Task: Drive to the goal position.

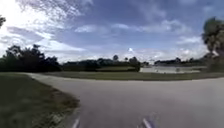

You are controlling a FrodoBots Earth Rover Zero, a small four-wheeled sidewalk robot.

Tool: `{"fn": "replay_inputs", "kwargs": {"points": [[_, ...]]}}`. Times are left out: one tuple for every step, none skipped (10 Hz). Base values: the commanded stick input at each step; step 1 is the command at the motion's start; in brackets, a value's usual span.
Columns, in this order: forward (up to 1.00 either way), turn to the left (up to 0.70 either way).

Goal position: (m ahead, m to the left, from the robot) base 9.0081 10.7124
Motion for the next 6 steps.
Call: {"fn": "replay_inputs", "kwargs": {"points": [[0.69, 0.03], [0.69, 0.03], [0.69, 0.03], [0.69, 0.03], [0.69, 0.03], [0.69, 0.03]]}}
